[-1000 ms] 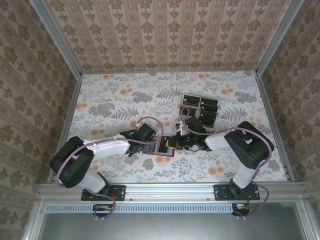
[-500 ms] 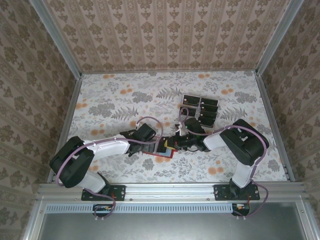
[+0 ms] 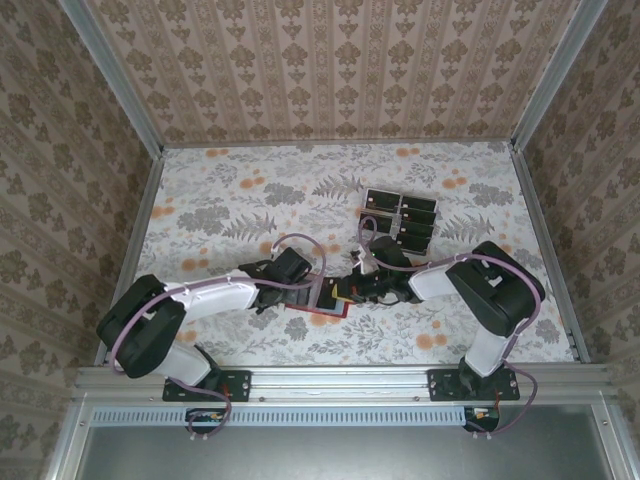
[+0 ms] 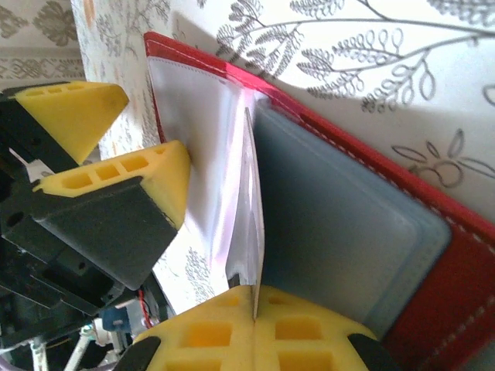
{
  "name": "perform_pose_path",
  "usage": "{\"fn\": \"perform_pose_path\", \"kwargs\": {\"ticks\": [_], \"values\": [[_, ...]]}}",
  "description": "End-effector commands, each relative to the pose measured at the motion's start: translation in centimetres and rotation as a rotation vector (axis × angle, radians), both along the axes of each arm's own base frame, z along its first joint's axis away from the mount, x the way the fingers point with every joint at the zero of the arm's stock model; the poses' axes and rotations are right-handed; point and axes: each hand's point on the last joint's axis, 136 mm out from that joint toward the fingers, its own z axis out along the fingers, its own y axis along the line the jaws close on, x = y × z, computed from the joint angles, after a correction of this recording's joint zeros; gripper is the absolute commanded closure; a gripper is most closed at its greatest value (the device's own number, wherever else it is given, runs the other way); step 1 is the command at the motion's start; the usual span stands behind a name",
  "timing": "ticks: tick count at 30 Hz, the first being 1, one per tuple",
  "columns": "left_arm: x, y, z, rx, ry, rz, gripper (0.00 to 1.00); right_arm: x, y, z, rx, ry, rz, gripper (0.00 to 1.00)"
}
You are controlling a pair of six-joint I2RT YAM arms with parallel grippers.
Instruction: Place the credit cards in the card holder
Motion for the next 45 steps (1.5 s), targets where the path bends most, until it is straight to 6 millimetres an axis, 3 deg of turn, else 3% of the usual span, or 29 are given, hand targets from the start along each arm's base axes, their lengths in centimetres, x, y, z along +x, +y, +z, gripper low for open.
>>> {"fn": "perform_pose_path", "kwargs": {"ticks": [1, 7, 18, 24, 28, 36, 45], "values": [[-1.9, 1.3, -0.9, 0.028, 0.056, 0.01, 0.0, -1.4, -2.5, -2.2, -0.123, 0.047, 0.016, 1.0], [-2.7, 0.7, -0.8, -0.006, 0.061, 0.006, 0.0, -1.1, -4.6, -2.4, -0.171, 0.061, 0.02, 1.0], [-1.1, -1.5, 4.5, -0.104, -0.054, -0.065, 0.0, -0.4, -5.0, -1.7, -0.179, 0.053, 0.023, 1.0], [-1.6, -3.9, 3.8, -0.164, -0.039, -0.143, 0.0, -0.5, -5.0, -2.0, -0.179, 0.059, 0.015, 1.0], [-2.3, -4.4, 2.2, -0.146, -0.003, -0.171, 0.0, -0.4, -5.0, -2.0, -0.171, 0.062, 0.005, 1.0], [-4.2, -1.9, -0.3, -0.063, 0.061, -0.15, 0.0, -0.4, -4.9, -1.8, -0.161, 0.059, 0.002, 1.0], [-4.1, 1.4, -1.1, 0.051, 0.079, -0.047, 0.0, -0.5, -4.8, -1.9, -0.155, 0.061, 0.004, 1.0]]}}
